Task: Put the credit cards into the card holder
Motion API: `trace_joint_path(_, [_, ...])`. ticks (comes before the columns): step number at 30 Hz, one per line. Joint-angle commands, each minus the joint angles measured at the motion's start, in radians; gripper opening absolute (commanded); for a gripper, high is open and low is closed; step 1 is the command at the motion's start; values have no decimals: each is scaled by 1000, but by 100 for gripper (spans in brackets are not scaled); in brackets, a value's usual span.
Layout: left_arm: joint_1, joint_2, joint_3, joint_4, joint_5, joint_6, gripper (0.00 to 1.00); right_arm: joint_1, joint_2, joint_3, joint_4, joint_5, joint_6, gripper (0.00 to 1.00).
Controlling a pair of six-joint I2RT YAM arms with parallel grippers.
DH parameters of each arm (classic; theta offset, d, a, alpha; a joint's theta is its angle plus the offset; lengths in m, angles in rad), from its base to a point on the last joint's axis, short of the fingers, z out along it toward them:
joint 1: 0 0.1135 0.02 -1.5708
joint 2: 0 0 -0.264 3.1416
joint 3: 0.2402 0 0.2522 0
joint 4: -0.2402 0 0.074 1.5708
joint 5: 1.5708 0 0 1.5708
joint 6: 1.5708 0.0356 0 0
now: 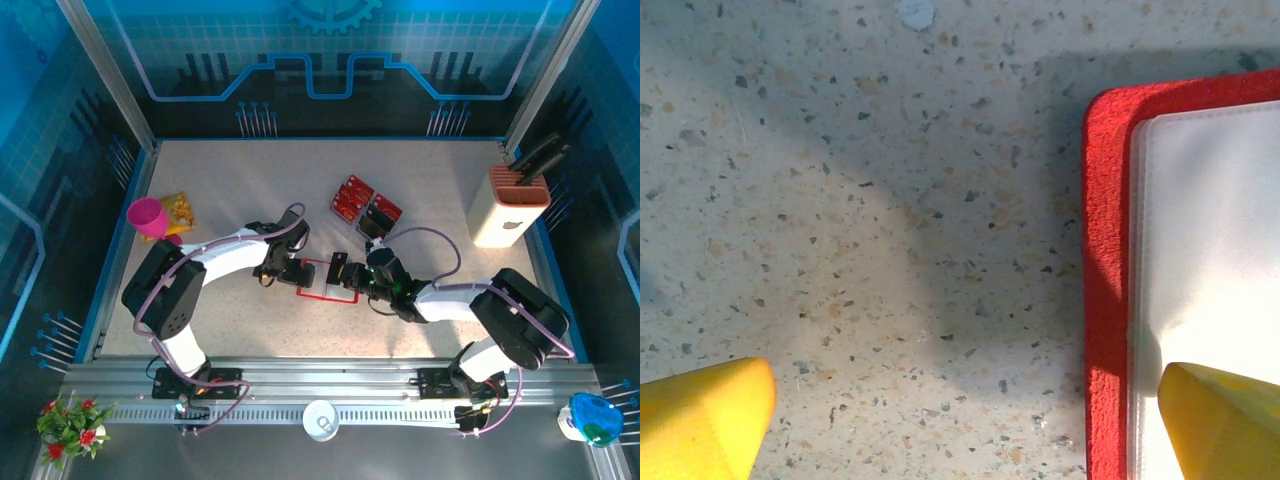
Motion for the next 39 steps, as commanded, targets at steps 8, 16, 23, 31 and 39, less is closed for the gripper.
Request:
trace_joint_path(8, [-7, 22, -14, -43, -35, 3, 99, 17, 57, -11, 102, 25, 25, 0])
trace_joint_path(16, [-9, 22, -22, -41, -34, -1, 99, 22, 82, -17, 120, 13, 32, 0])
trace_joint_path(23, [-8, 24, -27, -37, -31, -5, 99, 29, 87, -24, 115, 2, 33, 0])
trace_joint_path(31, [-8, 25, -30, -37, -29, -9, 99, 47, 113, -13, 118, -12, 38, 0])
trace_joint_path(39, [-7, 22, -33, -35, -27, -10, 99, 66, 111, -30, 121, -1, 49, 0])
